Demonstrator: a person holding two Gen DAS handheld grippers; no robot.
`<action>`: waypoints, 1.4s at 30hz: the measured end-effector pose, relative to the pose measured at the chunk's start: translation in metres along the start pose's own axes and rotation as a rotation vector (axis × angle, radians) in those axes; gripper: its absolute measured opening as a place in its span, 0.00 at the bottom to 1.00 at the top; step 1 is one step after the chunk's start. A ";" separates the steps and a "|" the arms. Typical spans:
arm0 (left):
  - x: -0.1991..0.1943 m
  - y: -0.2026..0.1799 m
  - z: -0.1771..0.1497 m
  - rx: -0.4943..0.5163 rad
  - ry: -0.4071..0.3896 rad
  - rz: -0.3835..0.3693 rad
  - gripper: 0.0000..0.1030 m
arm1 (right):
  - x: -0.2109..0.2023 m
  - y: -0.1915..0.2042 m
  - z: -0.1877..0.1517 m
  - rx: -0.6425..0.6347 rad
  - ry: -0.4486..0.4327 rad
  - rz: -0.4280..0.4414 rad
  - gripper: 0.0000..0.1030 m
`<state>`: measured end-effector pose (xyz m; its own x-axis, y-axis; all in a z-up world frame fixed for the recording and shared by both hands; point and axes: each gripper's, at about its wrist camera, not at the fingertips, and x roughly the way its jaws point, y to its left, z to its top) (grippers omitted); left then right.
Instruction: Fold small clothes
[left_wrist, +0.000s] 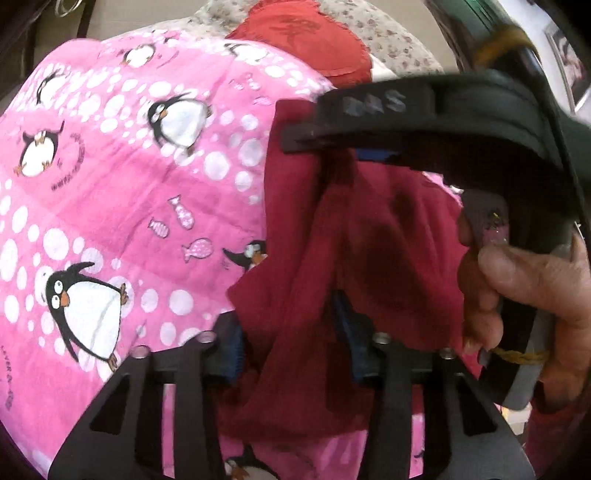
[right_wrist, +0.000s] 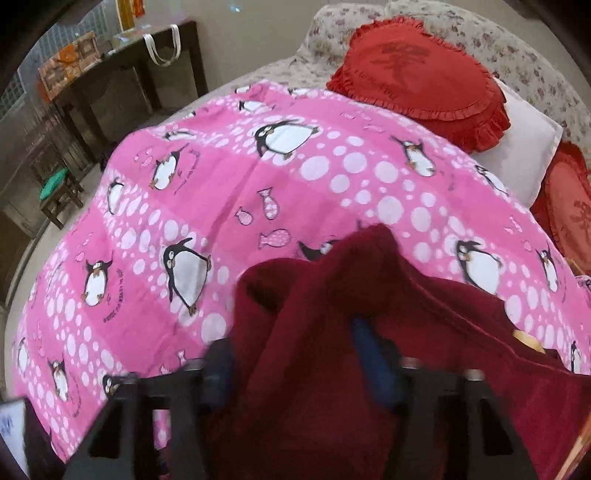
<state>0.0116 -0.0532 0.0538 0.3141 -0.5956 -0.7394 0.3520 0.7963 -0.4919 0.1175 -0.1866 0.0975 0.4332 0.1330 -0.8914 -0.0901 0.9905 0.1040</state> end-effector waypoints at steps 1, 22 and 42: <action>-0.007 -0.002 0.000 0.012 -0.004 -0.005 0.31 | -0.007 -0.007 -0.003 0.028 -0.009 0.042 0.18; 0.009 -0.223 -0.011 0.362 0.081 -0.203 0.26 | -0.182 -0.193 -0.096 0.319 -0.317 0.139 0.14; -0.008 -0.211 -0.017 0.444 0.106 -0.116 0.68 | -0.175 -0.257 -0.195 0.543 -0.258 0.231 0.48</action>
<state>-0.0801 -0.2151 0.1559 0.1671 -0.6453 -0.7455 0.7299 0.5892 -0.3464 -0.1103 -0.4718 0.1409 0.6645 0.2827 -0.6917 0.2306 0.8029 0.5497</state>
